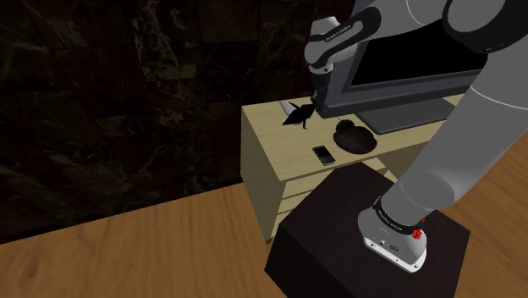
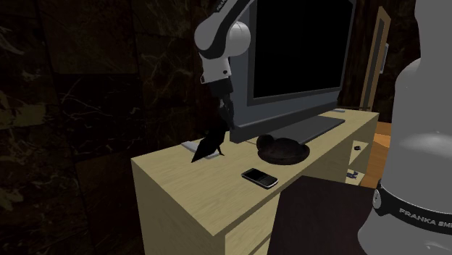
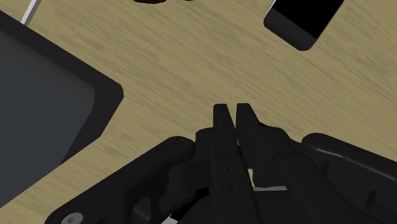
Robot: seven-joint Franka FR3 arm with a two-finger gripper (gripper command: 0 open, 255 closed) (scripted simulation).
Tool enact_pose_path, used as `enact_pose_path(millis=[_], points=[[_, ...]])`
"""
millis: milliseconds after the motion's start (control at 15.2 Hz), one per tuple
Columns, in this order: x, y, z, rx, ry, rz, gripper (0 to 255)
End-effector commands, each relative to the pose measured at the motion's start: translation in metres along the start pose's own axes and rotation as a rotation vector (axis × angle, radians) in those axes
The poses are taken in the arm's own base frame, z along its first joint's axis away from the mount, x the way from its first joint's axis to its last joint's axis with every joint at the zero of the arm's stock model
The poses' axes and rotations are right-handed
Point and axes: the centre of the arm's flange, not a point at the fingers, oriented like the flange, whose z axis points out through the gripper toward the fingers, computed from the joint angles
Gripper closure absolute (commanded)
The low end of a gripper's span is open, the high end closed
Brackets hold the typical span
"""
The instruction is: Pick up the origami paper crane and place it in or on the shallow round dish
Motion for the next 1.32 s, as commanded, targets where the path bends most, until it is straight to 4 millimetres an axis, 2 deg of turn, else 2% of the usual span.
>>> enact_pose_path(millis=[0,726,1254], points=[[-0.002,0.0,-0.009,0.0,0.0,0.0,255],[-0.017,0.0,-0.064,0.0,0.0,0.0,255],[-0.116,0.019,-0.034,0.0,0.0,0.0,255]])
